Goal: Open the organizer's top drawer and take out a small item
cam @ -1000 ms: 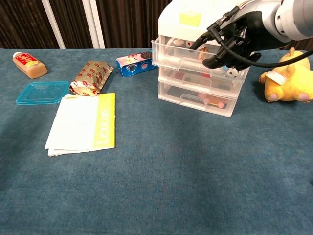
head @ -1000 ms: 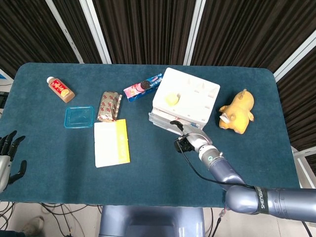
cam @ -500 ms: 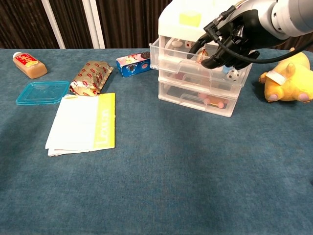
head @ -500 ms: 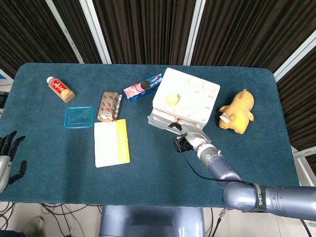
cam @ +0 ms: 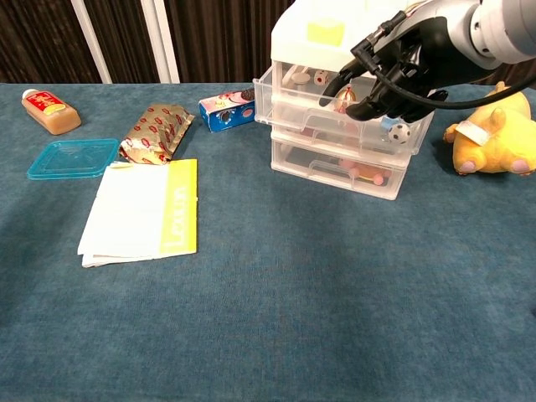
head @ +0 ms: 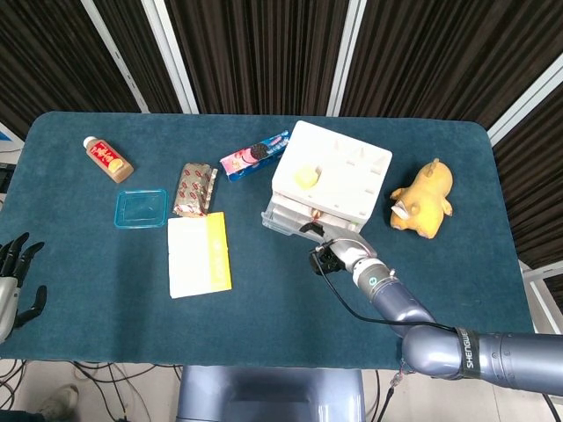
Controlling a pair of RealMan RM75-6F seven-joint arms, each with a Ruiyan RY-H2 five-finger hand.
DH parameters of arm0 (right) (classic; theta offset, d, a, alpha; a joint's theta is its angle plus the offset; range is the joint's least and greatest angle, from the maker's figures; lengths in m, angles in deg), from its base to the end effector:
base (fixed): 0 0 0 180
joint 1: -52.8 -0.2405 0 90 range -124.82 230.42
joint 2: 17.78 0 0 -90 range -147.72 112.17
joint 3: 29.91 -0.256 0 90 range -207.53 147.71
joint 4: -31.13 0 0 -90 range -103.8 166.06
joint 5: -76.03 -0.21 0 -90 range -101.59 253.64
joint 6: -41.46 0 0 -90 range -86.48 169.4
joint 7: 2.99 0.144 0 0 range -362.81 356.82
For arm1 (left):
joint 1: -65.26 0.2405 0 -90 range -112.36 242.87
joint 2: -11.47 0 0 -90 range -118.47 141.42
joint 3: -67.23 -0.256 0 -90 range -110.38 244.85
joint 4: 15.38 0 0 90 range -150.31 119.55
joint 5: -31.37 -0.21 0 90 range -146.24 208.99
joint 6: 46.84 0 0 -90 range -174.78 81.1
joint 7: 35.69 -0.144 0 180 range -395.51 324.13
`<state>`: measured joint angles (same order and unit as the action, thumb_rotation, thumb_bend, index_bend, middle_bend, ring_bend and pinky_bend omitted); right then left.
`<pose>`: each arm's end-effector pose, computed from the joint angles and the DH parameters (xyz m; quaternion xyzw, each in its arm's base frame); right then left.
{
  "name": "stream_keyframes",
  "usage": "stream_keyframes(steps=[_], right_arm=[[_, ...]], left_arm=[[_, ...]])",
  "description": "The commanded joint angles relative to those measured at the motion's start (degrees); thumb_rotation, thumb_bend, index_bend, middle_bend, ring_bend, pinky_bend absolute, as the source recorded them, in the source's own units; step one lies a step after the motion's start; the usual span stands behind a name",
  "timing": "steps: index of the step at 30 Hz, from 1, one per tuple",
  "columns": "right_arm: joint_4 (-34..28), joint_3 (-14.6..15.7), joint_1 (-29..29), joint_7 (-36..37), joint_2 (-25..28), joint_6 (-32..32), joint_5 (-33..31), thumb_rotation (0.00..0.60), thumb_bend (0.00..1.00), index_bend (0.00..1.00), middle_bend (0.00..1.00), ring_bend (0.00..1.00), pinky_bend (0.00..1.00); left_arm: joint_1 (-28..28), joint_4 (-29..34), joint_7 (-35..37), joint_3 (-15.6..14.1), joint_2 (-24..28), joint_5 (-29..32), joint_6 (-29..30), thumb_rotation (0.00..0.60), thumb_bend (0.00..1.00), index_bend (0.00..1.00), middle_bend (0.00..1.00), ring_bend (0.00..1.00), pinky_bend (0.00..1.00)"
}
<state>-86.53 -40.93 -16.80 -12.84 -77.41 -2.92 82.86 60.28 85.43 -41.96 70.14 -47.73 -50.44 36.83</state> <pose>-0.0465 -0.3363 0.0692 0.6307 -0.6545 0.3003 0.2894 -0.2980 0.1795 0.1727 -0.5909 -0.3962 -0.3564 0.6057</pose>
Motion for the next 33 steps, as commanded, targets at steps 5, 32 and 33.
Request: stream_keyframes(steps=[5,32,33], right_arm=[[-0.85,-0.02,0.20,0.37,0.21,0.03,0.92,0.600,0.57,0.22,1.00,1.00,1.00],[-3.55,1.48,-0.92,-0.35,1.56,0.81,1.91,0.600,0.57,0.24,1.00,1.00,1.00],[-3.57,1.56,-0.94,-0.36,1.64,0.95,1.99,0.600,0.57,0.24,1.00,1.00,1.00]], left_arm=[[0.02,-0.04,0.08,0.05,0.02,0.18,-0.02,0.600,0.47,0.10,0.00,0.00,0.00],[0.01,0.01,0.07,0.01,0.05,0.11,-0.07,0.600,0.47,0.10,0.00,0.00,0.00],[0.00,0.01,0.05,0.02,0.05,0.11,-0.05,0.600,0.47,0.10,0.00,0.00,0.00]])
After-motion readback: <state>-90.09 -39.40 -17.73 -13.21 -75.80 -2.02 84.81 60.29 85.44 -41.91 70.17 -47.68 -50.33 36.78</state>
